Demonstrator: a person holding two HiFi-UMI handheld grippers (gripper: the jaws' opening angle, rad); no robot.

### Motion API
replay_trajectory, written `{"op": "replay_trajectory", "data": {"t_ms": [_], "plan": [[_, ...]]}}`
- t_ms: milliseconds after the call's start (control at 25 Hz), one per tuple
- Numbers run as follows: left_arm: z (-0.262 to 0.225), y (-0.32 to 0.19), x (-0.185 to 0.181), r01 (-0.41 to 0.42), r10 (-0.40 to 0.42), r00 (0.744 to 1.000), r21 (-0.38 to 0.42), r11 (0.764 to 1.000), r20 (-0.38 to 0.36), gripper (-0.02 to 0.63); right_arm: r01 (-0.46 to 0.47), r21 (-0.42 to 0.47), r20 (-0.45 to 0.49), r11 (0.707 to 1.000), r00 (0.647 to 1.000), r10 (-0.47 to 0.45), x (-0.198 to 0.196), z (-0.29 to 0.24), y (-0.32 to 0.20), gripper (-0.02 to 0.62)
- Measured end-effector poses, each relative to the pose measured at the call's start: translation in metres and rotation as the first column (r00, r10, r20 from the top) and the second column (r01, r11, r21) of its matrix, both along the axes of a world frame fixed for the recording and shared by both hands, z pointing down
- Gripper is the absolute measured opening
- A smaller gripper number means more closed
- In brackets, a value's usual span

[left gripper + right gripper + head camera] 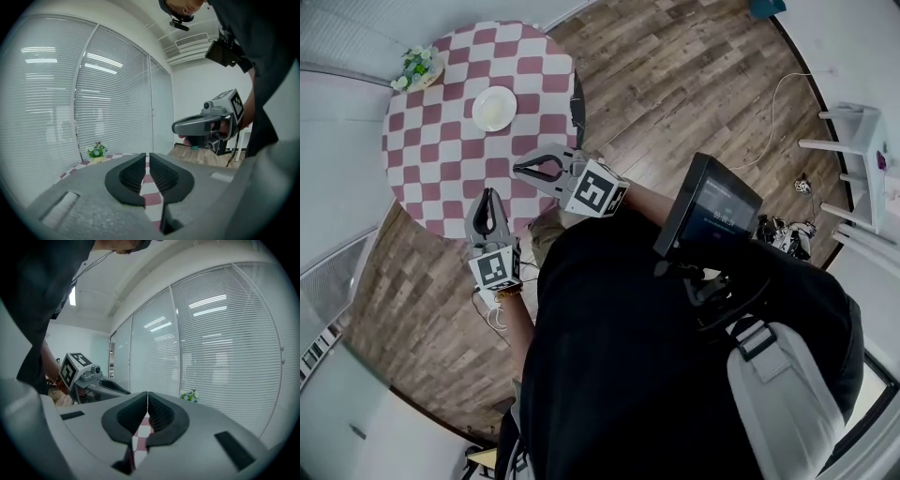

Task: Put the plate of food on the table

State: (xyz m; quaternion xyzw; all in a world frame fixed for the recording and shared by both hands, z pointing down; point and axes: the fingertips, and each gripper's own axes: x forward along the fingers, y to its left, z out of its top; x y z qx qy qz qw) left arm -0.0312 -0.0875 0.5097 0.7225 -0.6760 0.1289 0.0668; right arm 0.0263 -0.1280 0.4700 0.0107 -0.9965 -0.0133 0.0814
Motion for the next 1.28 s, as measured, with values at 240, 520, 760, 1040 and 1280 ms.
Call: {"op": "replay_trajectory", "data": {"t_ms": [240,520,760,1040,1280], "plan": [[0.020,0.001,0.006,-0.006,0.007,1.000,-0.032,0.999,0.013,0.026,-0.015,-0.037,-0.032,0.999,0.999,0.014,0.003,0.021,0.001,0.011],[0.048,0.009,0.008,0.001,0.001,1.000,-0.080,0.997,0.027,0.026,-0.043,-0.009,-0.081,0.999,0.996,0.042,0.007,0.045,-0.005,0.011],[0.072,0.012,0.014,-0.025,0.034,0.996,-0.119,0.993,0.081,0.027,-0.047,-0.030,-0.111,0.998,0.993,0.044,0.009,0.065,-0.006,0.011],[0.090,0.011,0.020,-0.030,0.044,0.995,-0.158,0.987,0.085,0.028,-0.053,-0.028,-0.153,0.998,0.987,0.048,0.012,0.082,-0.004,0.009],[0.103,0.014,0.024,-0.044,0.063,0.994,-0.195,0.980,0.093,0.028,-0.064,-0.031,-0.198,0.997,0.979,0.057,0.014,0.098,-0.006,0.009]]}}
